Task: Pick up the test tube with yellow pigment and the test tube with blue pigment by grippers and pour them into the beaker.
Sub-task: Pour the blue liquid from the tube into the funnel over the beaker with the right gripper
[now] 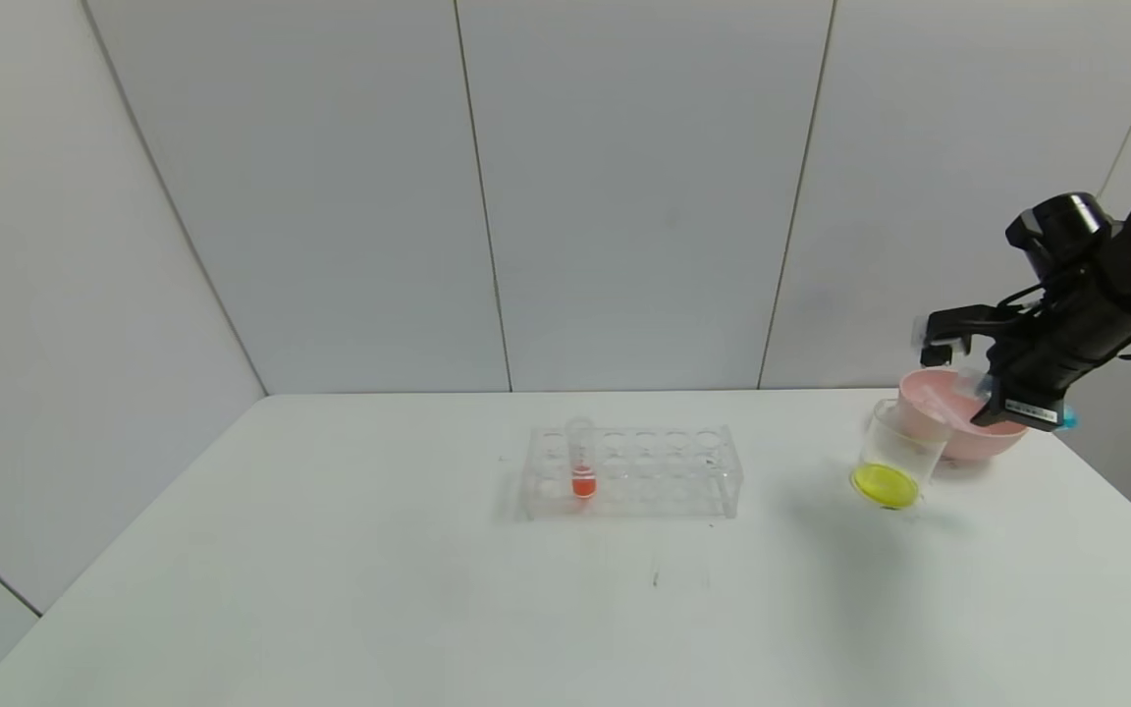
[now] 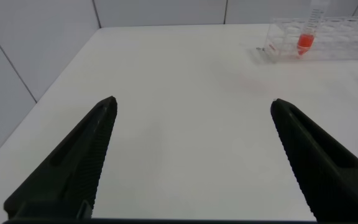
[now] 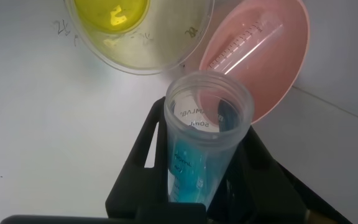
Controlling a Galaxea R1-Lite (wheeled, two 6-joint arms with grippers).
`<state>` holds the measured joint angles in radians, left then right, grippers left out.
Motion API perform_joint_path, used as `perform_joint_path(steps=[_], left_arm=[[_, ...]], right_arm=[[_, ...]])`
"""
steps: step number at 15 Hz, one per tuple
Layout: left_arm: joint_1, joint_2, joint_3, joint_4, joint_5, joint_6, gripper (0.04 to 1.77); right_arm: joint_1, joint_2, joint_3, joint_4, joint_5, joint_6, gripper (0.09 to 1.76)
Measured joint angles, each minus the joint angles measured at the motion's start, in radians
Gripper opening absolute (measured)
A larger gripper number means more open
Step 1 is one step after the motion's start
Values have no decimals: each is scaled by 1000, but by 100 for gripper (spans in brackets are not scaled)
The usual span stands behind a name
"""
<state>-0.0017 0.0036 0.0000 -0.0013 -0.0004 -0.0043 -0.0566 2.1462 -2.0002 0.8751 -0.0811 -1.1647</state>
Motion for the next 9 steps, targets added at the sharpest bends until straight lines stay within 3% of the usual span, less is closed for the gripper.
perform_joint_path(steps=[9], left_arm=[[0, 0, 0, 0, 0, 0, 176]], right_arm=[[27, 41, 0, -41, -143, -17, 59]])
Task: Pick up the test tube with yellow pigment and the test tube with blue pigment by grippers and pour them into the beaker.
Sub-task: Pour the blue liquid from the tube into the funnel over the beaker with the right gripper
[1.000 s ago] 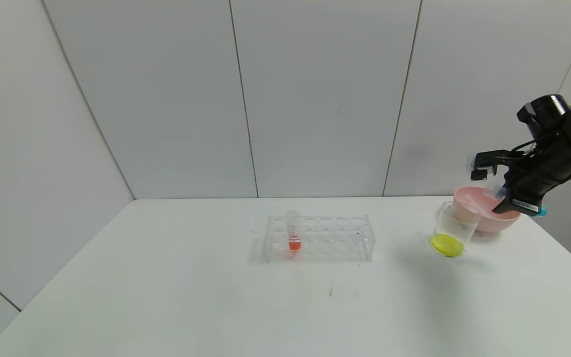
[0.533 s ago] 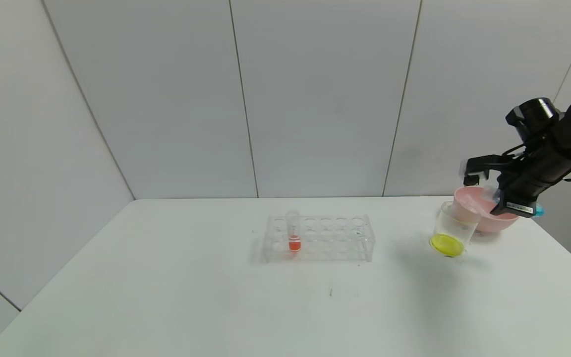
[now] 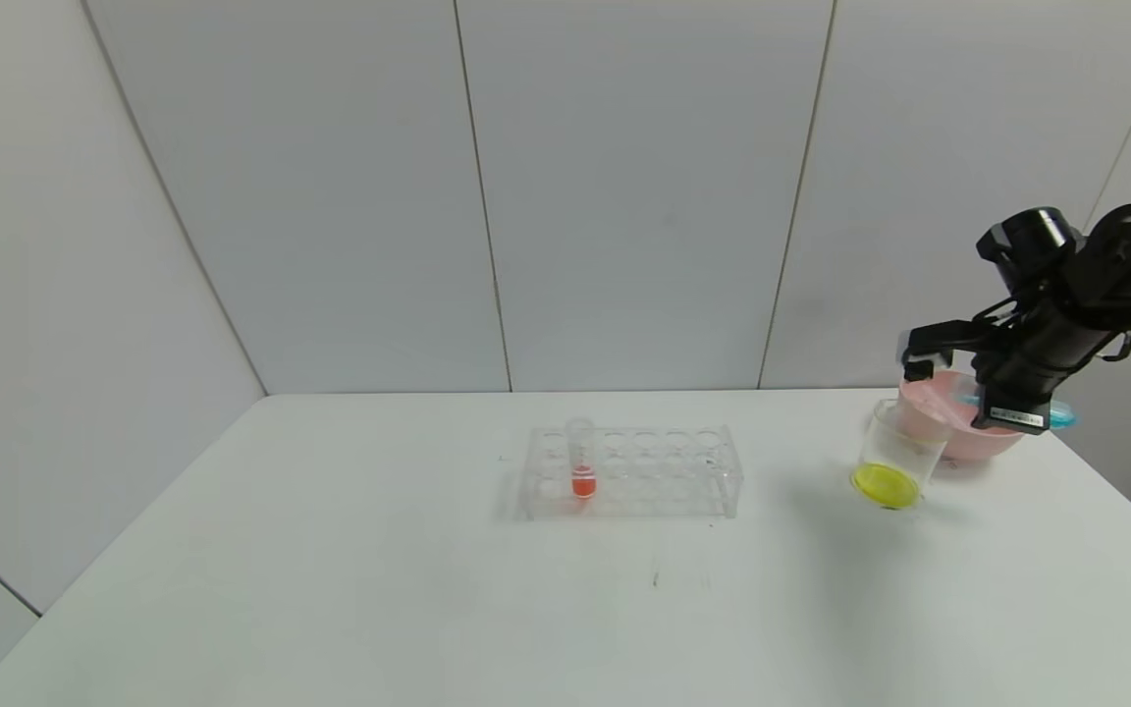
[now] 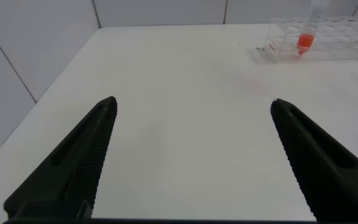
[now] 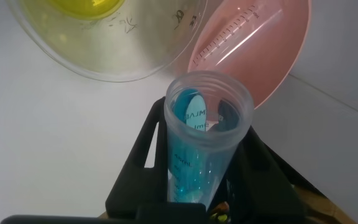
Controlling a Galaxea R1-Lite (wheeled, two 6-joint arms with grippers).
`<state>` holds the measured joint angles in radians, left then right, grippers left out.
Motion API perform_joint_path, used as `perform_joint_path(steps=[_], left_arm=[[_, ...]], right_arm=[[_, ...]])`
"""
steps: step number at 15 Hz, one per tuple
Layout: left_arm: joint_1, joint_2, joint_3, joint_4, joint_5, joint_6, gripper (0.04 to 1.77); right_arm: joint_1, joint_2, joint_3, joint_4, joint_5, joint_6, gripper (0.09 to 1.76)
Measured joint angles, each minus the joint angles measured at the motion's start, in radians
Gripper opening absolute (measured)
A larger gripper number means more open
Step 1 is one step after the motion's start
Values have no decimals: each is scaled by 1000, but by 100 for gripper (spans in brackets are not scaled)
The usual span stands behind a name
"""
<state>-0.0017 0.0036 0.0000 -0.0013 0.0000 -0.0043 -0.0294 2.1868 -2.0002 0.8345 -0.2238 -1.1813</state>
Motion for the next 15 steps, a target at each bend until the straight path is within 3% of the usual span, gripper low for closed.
perform_joint_path(steps=[9, 15], left_arm=[[0, 0, 0, 0, 0, 0, 176], [0, 0, 0, 0, 0, 0, 176]], right_arm=[[35, 13, 0, -26, -140, -55, 59], [50, 16, 0, -69, -160, -111, 59]])
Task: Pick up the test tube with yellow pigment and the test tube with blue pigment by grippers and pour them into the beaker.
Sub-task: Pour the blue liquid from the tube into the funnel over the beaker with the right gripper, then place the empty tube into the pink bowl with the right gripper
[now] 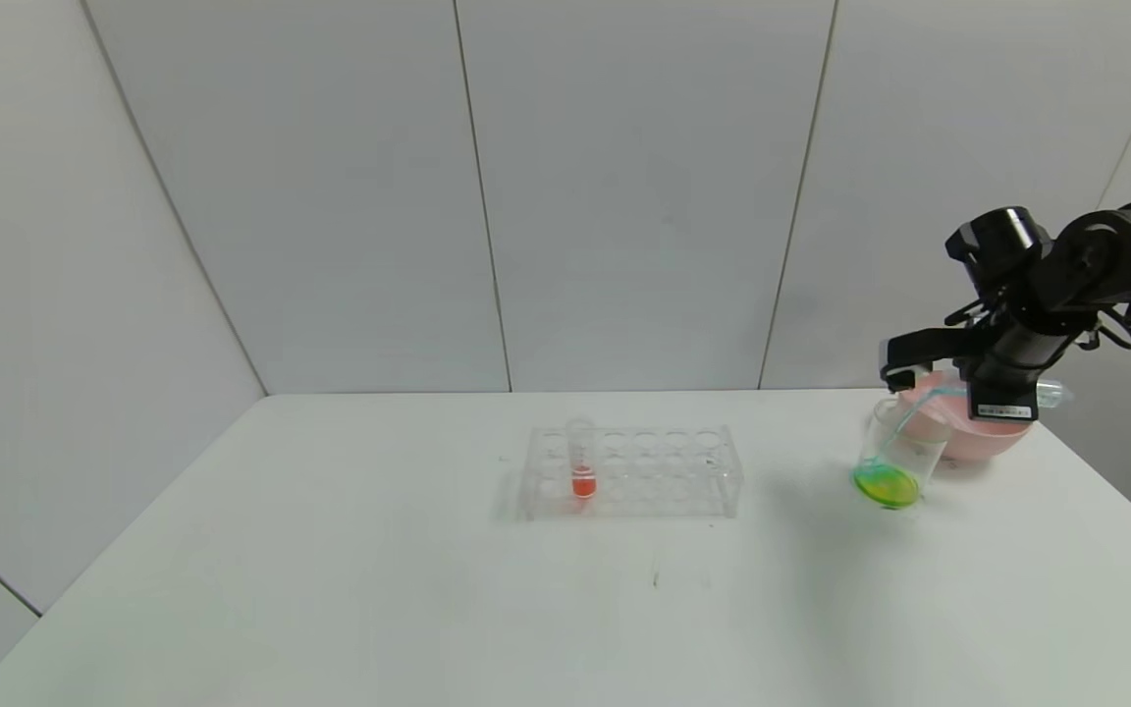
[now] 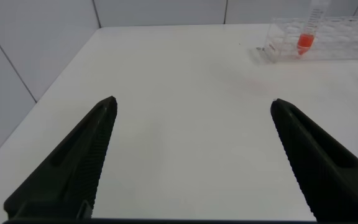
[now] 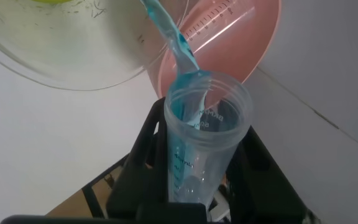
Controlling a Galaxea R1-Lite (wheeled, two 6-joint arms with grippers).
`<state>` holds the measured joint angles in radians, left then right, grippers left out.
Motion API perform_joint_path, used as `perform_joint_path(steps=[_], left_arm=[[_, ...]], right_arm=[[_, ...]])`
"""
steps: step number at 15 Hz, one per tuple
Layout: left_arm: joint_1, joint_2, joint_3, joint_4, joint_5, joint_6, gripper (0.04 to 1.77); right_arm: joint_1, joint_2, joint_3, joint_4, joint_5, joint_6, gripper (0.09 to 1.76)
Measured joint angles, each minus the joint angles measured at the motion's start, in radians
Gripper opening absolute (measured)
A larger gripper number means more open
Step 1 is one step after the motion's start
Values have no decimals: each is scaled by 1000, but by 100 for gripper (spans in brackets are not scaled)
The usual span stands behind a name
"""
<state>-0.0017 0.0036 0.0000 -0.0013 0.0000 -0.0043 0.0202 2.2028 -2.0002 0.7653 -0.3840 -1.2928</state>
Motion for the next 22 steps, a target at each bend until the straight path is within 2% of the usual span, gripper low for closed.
perform_joint_path(steps=[4, 11, 17, 19, 20, 22], left_arm=[[0, 0, 0, 0, 0, 0, 176], [0, 0, 0, 0, 0, 0, 176], [0, 0, 0, 0, 0, 0, 176], [0, 0, 0, 0, -1, 0, 176], [0, 0, 0, 0, 0, 0, 176], [0, 0, 0, 0, -1, 0, 176]], right_arm=[[13, -1, 0, -4, -31, -37, 59], [35, -2, 0, -35, -147, -129, 59], [51, -19, 0, -30, -147, -141, 59], [43, -35, 5, -26, -113, -132, 59], [33, -46, 9, -20, -61, -120, 59], [-6, -70, 15, 0, 117, -68, 59]])
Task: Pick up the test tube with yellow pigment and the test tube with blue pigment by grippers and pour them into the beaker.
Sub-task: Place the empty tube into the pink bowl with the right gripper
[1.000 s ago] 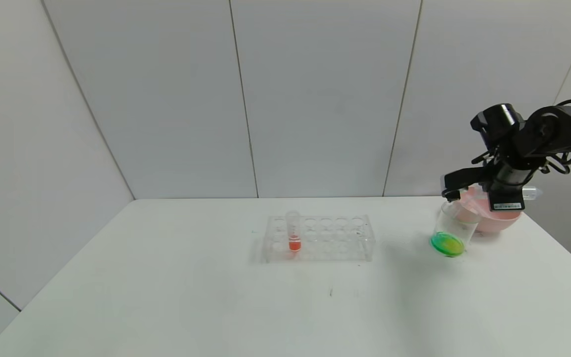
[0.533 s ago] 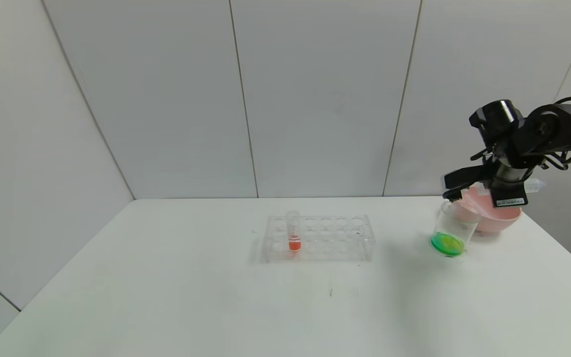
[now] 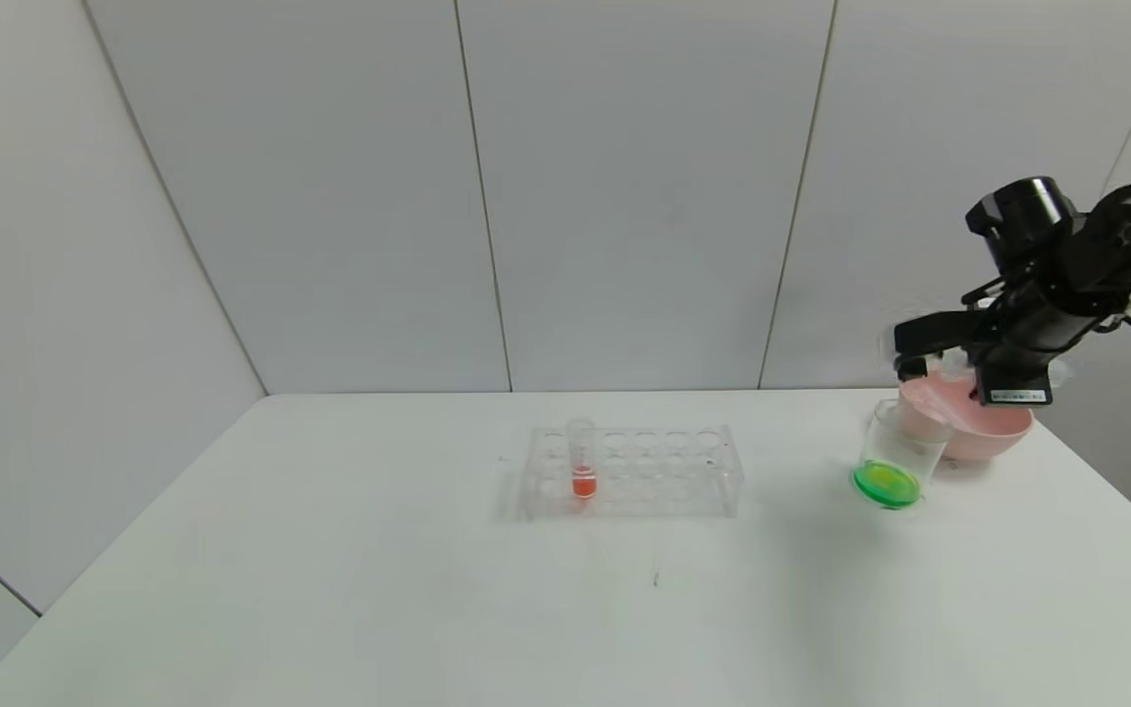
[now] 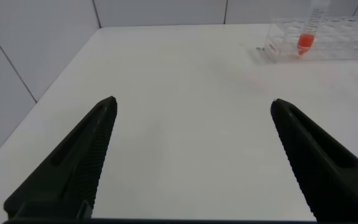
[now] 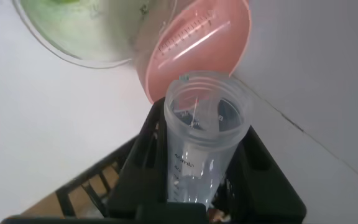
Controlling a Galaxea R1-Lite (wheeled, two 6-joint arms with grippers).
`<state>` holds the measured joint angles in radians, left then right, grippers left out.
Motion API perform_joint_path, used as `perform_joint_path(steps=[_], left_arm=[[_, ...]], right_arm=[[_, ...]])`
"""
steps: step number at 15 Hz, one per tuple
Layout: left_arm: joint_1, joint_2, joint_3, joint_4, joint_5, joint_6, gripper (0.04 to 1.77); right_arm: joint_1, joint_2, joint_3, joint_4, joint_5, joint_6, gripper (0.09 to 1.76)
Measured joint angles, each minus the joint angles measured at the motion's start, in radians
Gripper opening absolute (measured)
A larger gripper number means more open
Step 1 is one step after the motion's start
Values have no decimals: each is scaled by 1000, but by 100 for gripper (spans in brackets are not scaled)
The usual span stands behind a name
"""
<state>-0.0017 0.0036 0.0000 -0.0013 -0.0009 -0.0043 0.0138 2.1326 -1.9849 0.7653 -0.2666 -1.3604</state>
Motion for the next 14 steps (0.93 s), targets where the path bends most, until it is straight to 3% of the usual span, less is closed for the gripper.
perform_joint_path(steps=[3, 7, 10, 11, 14], left_arm=[[0, 0, 0, 0, 1, 0, 176], [0, 0, 0, 0, 0, 0, 176], [0, 0, 0, 0, 0, 0, 176], [0, 0, 0, 0, 0, 0, 176], [0, 0, 0, 0, 1, 0, 176]], right_arm=[[-61, -34, 10, 7, 393, 247, 59], [-111, -105, 27, -21, 767, 629, 59], [-133, -180, 180, -201, 867, 737, 59], [-140, -206, 269, -317, 875, 764, 59], [-152, -290, 595, -831, 882, 938, 59]])
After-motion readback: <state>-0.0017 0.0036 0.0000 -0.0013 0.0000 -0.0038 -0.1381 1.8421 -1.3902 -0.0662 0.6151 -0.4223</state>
